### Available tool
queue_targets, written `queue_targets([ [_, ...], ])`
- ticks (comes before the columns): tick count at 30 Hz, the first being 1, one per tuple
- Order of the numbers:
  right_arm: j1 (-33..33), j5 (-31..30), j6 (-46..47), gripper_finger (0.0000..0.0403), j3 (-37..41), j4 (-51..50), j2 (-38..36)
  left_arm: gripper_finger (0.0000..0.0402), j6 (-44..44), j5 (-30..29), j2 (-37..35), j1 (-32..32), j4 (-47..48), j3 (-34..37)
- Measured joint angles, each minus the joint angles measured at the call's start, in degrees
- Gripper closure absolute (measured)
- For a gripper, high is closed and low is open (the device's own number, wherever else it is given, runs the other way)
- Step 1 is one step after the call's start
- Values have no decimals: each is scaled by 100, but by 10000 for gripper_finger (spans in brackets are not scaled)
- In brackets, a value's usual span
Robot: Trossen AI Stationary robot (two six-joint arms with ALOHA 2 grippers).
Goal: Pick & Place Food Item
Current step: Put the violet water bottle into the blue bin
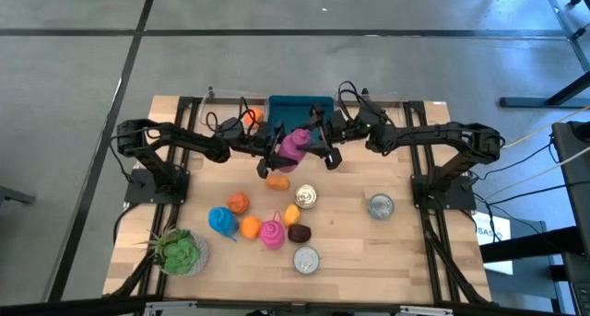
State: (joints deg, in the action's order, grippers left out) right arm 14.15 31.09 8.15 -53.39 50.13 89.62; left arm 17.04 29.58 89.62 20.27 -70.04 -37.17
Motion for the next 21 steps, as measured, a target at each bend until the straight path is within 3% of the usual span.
queue_targets([
  [21, 16, -31, 23, 189, -2, -20, 0, 140, 424, -17, 0, 132, 0, 0],
])
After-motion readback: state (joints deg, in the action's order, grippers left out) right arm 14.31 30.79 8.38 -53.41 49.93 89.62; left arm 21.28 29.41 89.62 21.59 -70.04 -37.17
